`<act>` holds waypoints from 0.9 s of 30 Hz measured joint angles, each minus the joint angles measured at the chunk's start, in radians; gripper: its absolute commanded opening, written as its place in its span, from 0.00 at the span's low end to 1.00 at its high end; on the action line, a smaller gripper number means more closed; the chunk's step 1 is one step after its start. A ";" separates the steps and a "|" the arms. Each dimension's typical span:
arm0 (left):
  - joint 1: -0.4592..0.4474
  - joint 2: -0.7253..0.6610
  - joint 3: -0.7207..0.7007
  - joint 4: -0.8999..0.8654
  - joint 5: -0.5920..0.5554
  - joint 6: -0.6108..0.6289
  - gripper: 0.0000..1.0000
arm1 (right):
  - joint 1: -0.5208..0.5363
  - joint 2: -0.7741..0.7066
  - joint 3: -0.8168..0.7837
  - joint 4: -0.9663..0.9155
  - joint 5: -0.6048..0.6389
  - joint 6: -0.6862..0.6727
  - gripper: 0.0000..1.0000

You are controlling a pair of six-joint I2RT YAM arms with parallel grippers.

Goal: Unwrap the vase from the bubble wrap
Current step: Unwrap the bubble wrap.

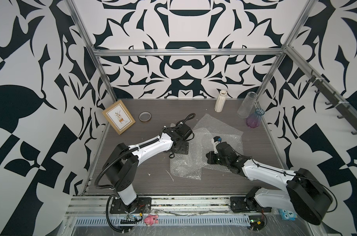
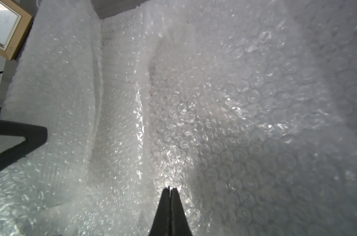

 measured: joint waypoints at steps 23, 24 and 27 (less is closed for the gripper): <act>0.223 -0.298 -0.188 0.054 0.120 -0.016 0.96 | 0.000 -0.166 0.021 -0.157 0.197 -0.025 0.36; 0.223 -0.312 -0.186 0.058 0.137 -0.015 0.95 | 0.000 -0.183 0.021 -0.169 0.221 -0.025 0.36; 0.220 -0.344 -0.173 0.085 0.200 -0.011 0.93 | 0.000 -0.223 0.021 -0.179 0.257 -0.025 0.36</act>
